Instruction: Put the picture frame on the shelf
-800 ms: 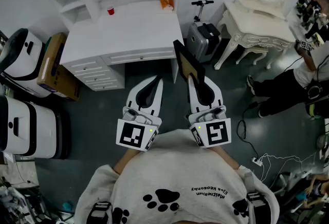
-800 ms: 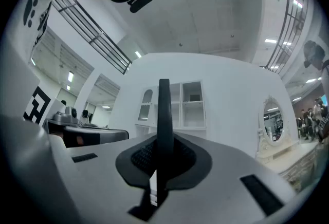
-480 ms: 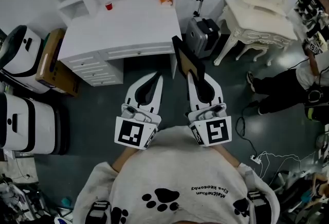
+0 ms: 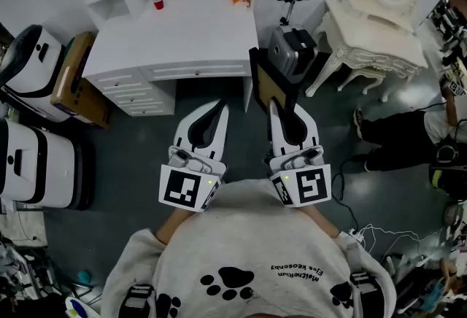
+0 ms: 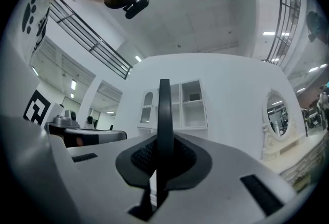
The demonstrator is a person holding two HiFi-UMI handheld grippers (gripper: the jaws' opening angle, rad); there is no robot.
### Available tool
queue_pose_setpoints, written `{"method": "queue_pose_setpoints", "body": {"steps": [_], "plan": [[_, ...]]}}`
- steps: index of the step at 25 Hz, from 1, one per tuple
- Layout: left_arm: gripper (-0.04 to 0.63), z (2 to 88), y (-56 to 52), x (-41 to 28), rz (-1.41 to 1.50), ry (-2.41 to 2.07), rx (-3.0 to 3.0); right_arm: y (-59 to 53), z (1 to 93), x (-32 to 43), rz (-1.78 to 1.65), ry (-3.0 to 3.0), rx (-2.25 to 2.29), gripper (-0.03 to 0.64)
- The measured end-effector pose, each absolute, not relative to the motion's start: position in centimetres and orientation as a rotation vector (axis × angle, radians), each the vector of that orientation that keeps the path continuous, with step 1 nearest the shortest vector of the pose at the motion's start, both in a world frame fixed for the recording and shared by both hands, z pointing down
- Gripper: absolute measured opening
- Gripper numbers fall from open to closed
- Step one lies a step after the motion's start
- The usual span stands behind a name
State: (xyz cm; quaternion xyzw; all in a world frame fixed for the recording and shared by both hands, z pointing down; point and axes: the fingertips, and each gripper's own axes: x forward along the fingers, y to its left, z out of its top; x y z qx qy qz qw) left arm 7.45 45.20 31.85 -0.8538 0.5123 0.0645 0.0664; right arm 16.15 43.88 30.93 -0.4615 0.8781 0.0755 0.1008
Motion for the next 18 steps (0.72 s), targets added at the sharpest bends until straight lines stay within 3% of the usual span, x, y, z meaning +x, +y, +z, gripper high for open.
{"method": "queue_pose_setpoints", "body": {"steps": [18], "plan": [[0.018,32.4,36.0,5.6,0.182,1.551,-2.584,35.4,32.3,15.9,0.185,2.585,-1.406,0.043]]}}
